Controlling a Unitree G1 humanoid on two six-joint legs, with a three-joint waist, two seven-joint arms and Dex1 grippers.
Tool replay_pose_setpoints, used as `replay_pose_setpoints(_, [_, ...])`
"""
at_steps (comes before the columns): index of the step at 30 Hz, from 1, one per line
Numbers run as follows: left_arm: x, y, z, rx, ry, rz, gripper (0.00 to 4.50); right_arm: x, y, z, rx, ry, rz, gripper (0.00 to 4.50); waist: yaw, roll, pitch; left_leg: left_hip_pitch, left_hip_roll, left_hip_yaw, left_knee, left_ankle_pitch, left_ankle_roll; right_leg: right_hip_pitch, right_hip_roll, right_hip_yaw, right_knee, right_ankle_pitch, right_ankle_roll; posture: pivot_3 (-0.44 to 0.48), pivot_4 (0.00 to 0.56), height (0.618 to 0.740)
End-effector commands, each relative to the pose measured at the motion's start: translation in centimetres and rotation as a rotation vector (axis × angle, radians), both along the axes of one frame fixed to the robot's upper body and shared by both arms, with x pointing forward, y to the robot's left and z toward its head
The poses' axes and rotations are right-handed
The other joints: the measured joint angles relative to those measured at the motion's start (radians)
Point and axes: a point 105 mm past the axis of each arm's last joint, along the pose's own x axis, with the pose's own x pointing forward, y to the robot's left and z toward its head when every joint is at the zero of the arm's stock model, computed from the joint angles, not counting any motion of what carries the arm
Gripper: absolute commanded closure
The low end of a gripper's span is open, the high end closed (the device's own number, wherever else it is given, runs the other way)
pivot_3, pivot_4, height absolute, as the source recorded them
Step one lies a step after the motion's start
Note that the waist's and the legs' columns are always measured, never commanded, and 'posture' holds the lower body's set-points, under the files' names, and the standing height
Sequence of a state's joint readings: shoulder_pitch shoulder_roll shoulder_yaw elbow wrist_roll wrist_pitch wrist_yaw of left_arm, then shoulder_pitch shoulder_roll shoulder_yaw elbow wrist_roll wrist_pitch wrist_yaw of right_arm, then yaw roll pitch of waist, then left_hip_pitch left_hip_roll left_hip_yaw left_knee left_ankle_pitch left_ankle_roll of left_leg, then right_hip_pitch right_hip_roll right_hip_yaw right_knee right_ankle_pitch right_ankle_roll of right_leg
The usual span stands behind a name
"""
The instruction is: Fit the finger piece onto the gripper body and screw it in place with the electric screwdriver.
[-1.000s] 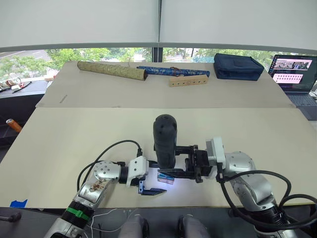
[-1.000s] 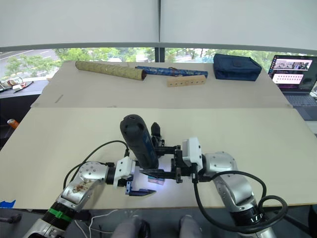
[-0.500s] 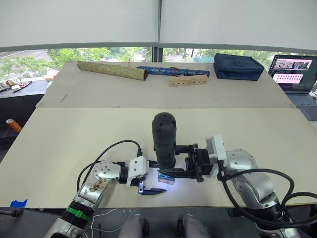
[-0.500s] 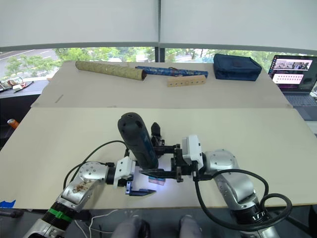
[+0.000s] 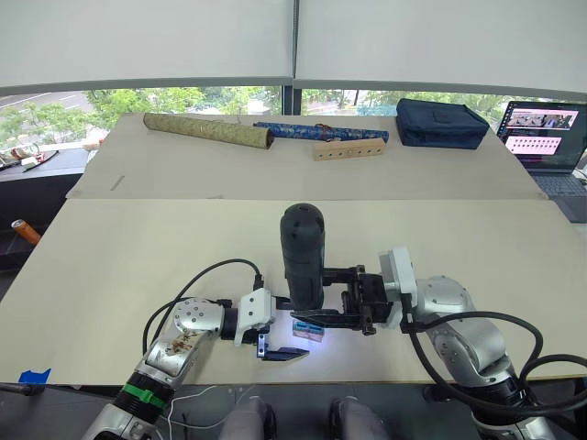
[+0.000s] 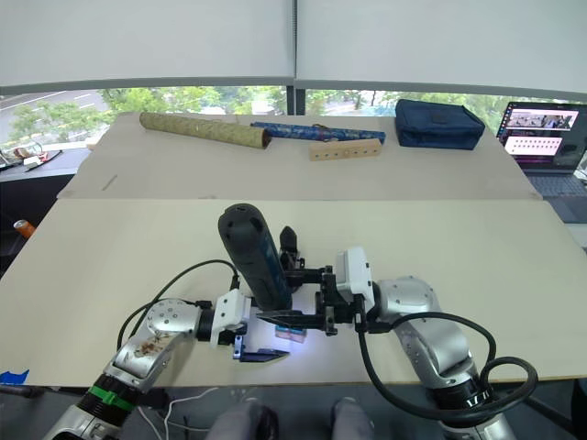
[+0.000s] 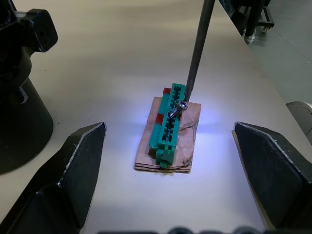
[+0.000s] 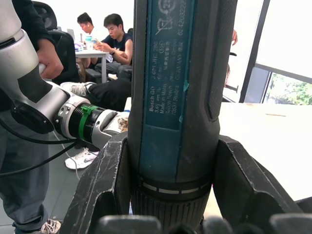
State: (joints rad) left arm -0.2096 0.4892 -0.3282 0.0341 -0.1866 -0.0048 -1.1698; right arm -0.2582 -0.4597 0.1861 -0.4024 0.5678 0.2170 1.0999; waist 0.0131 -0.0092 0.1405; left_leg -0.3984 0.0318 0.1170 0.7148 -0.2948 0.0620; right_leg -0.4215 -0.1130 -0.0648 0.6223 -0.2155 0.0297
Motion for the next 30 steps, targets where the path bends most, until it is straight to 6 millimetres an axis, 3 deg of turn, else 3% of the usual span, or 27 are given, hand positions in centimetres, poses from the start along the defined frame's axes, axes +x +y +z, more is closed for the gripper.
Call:
replay_pose_setpoints(1, [-1.15, 0.14, -2.42, 0.055, 0.1, -0.004, 0.05, -0.26, 0.16, 1.31, 0.029, -0.068, 0.006, 2.57, 0.0, 0.0, 0.0, 0.0, 0.0, 0.0, 0.0, 0.0, 0.0, 0.0, 0.0, 0.0, 0.0, 0.0, 0.0, 0.0, 0.15, 0.74])
replay_pose_setpoints(30, [-1.0, 0.18, -2.41, 0.06, 0.101, -0.001, 0.05, -0.07, 0.08, 1.27, -0.002, -0.035, 0.007, 2.57, 0.0, 0.0, 0.0, 0.0, 0.0, 0.0, 0.0, 0.0, 0.0, 0.0, 0.0, 0.0, 0.0, 0.0, 0.0, 0.0, 0.15, 0.74])
